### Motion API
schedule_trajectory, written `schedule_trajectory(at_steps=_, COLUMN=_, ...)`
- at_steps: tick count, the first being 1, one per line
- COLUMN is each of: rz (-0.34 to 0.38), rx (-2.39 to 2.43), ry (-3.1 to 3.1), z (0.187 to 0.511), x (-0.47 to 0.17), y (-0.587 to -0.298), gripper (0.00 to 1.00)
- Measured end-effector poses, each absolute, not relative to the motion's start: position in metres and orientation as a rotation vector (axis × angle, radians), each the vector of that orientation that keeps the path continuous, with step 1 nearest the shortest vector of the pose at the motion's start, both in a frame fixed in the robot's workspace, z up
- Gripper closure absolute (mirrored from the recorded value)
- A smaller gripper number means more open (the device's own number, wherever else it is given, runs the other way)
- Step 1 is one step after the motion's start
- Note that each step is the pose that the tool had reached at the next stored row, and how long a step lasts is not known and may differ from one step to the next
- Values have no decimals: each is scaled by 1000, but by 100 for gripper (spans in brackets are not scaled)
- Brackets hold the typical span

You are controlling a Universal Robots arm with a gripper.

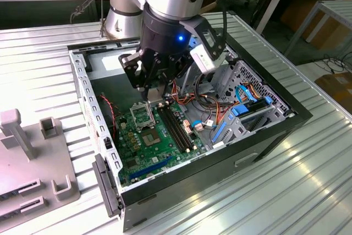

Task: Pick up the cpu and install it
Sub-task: 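Place the cpu into insertion slot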

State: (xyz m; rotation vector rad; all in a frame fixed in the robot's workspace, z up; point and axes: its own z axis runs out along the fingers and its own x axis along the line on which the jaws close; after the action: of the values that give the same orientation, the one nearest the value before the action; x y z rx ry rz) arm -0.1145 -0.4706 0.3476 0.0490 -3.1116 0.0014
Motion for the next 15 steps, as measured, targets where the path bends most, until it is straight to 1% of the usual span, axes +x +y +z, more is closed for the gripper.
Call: schedule_trajectory(at_steps=15, rz=1, rx=49, ry=-3112, z=340, x=-115, y=-471, gripper=56)
